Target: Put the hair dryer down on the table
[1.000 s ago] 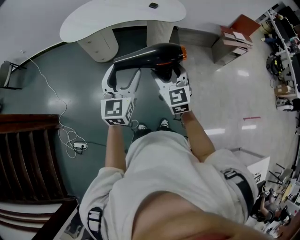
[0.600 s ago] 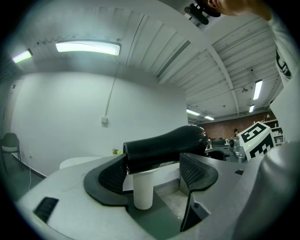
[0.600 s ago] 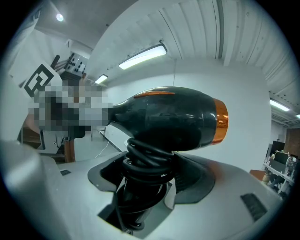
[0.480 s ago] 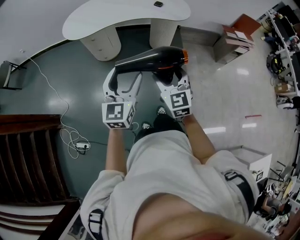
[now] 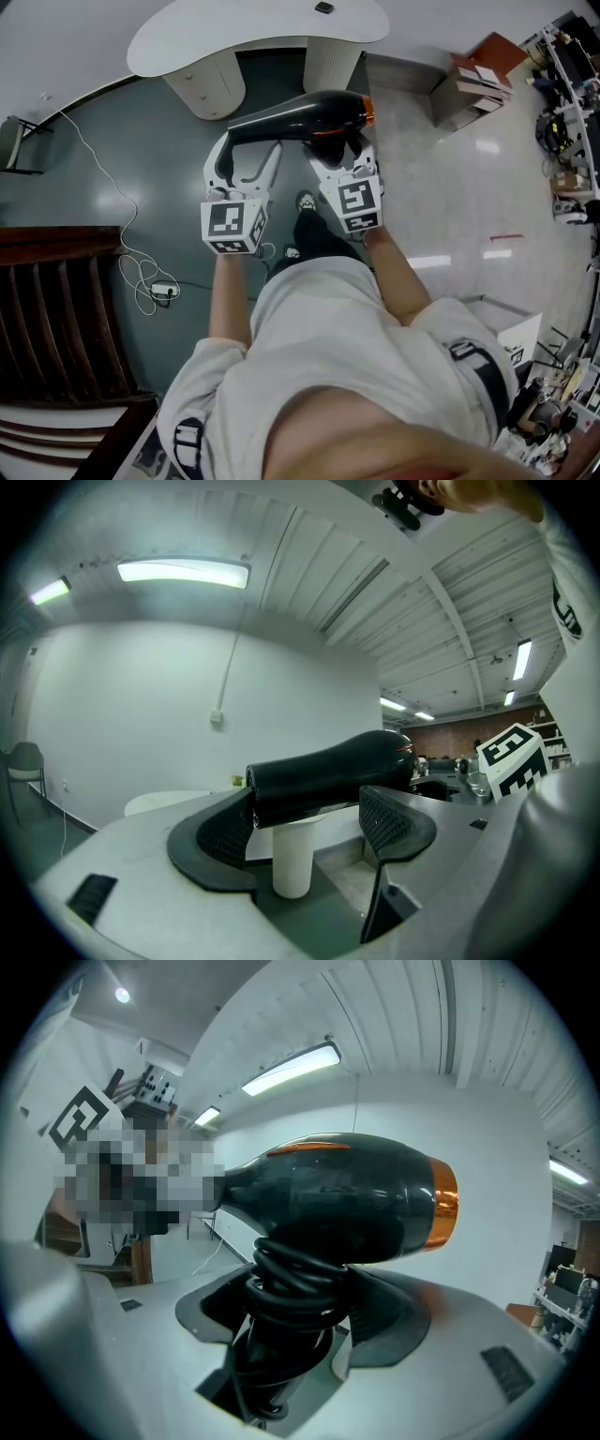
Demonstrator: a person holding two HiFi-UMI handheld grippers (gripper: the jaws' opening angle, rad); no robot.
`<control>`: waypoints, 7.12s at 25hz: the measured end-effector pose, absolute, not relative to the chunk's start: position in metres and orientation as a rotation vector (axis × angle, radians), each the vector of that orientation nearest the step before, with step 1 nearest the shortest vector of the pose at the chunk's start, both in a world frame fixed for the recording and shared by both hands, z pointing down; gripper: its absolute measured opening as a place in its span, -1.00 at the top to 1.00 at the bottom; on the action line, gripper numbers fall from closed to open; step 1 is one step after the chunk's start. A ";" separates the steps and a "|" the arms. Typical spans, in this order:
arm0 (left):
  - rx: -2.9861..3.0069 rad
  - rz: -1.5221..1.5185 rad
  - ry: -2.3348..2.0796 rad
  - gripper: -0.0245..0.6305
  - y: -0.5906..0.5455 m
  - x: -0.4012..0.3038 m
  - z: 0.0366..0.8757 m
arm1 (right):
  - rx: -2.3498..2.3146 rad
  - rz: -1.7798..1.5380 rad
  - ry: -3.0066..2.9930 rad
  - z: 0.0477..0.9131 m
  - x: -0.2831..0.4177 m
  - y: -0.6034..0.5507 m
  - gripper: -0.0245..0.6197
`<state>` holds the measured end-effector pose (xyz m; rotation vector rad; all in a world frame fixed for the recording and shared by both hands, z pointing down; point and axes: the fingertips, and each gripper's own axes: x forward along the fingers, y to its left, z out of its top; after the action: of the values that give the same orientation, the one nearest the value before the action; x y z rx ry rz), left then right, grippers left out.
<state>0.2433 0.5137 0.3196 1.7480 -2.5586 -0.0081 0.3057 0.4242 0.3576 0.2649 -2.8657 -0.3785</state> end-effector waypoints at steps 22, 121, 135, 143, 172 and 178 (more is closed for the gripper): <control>1.752 0.049 -2.542 -0.19 0.388 0.130 0.312 | 0.263 -0.323 -2.881 0.354 0.193 0.302 0.00; 2.267 0.242 -1.822 -0.19 -0.094 -0.176 0.398 | 0.914 0.118 -2.574 0.449 -0.077 -0.119 0.00; 2.299 0.272 -1.722 -0.19 -0.156 -0.164 0.424 | 0.977 0.198 -2.520 0.475 -0.063 -0.172 0.00; 2.289 0.282 -1.674 -0.19 -0.196 -0.178 0.441 | 0.983 0.244 -2.480 0.491 -0.077 -0.208 0.00; 2.258 0.324 -1.524 -0.19 -0.286 -0.213 0.495 | 1.003 0.383 -2.362 0.540 -0.109 -0.285 0.00; 2.241 0.327 -1.508 -0.19 -0.299 -0.219 0.506 | 0.993 0.399 -2.344 0.548 -0.114 -0.297 0.00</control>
<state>-0.2187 -0.2990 0.5056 2.2413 -1.5078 0.3273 -0.1145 -0.2969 0.5485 0.9926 -2.3435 0.3995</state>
